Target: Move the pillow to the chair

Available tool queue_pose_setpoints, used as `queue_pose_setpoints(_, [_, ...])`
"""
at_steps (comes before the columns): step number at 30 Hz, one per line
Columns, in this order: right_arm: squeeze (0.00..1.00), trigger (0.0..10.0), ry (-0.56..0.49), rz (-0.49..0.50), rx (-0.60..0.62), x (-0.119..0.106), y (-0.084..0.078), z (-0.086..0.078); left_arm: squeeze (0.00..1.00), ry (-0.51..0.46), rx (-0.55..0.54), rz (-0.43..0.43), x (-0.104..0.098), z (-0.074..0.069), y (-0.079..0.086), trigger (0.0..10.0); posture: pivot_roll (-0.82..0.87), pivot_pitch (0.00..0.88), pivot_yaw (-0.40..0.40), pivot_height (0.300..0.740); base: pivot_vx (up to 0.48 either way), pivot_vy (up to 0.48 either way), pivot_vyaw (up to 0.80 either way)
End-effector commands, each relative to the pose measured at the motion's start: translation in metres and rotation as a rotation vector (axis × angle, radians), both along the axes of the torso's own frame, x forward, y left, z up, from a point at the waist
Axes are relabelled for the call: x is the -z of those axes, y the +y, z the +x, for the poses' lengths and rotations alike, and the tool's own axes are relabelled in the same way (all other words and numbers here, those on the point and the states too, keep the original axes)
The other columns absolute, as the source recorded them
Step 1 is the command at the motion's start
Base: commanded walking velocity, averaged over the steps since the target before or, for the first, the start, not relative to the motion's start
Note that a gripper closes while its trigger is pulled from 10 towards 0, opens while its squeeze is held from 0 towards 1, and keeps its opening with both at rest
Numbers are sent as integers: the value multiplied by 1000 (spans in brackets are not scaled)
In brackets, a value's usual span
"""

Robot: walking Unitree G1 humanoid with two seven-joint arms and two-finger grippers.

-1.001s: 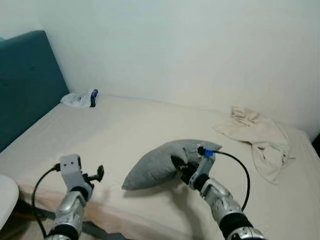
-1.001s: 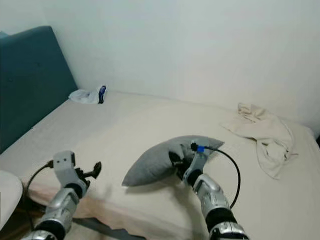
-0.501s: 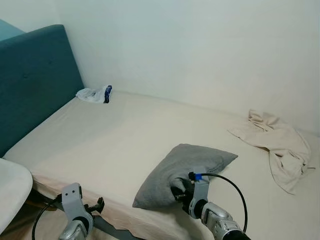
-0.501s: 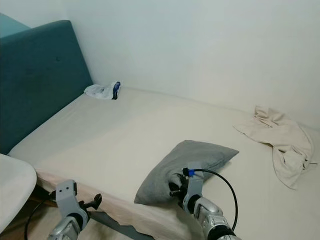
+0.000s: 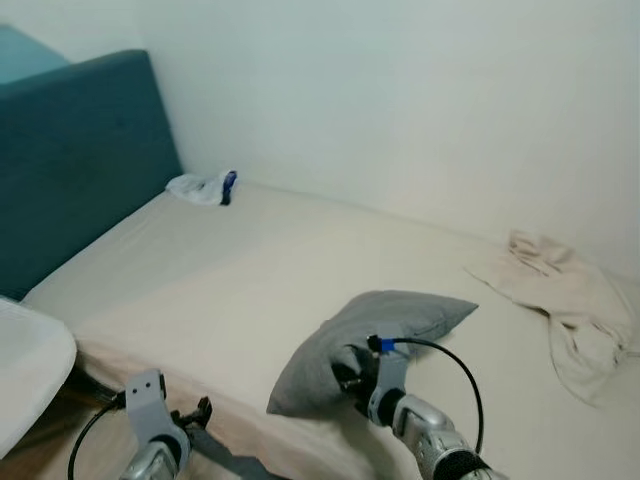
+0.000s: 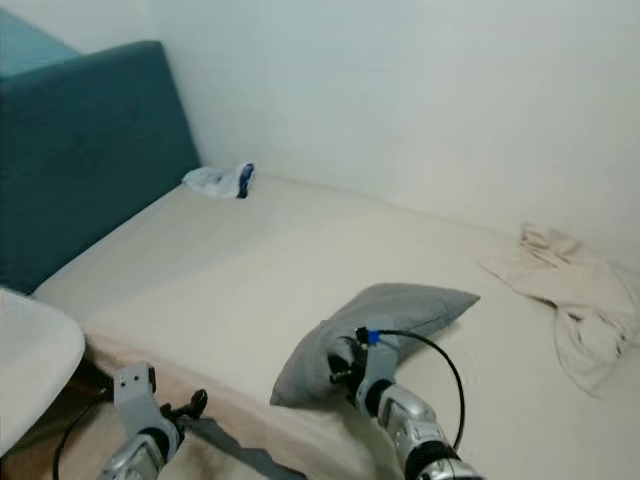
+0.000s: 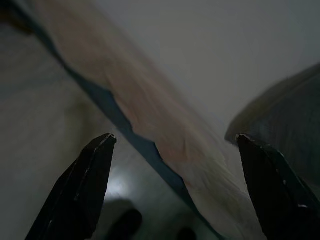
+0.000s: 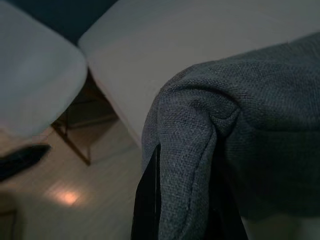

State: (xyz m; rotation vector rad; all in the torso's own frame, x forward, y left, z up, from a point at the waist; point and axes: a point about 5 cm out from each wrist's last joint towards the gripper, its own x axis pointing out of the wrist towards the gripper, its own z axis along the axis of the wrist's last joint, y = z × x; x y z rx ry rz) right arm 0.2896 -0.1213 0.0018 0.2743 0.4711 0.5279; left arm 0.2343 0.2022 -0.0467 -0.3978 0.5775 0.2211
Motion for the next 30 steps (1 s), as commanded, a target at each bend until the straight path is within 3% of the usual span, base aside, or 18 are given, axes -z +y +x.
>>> queue_pose_setpoints(1, [0,10000,-47,2,-24,-7,3,5,0,53,30,-12,9,-10,-7,10000,18,0,-33,740,0,0,625])
queue_pose_setpoints(7, [0,10000,-80,-5,-52,-14,5,11,0,130,19,-5,18,-23,-8,10000,10,0,-37,740,0,0,624])
queue_pose_setpoints(12, [0,10000,-133,17,-76,-22,9,15,0,212,33,-1,30,-44,-9,10000,-2,0,-31,740,0,0,626])
queue_pose_setpoints(15, [0,10000,-245,89,-137,-42,21,24,0,250,34,2,36,-54,-9,10000,-6,0,-26,740,0,0,625])
queue_pose_setpoints(22, [0,10000,-355,211,-260,-69,47,30,0,243,47,18,35,-52,-8,10000,2,0,-28,740,0,0,623])
queue_pose_setpoints(26, [0,10000,-426,362,-452,-96,77,27,0,206,50,31,27,-38,-4,10000,12,0,-34,740,0,0,625])
queue_pose_setpoints(30, [0,10000,-423,375,-500,-97,81,23,0,195,54,34,25,-34,-5,10000,15,0,-39,740,0,0,623])
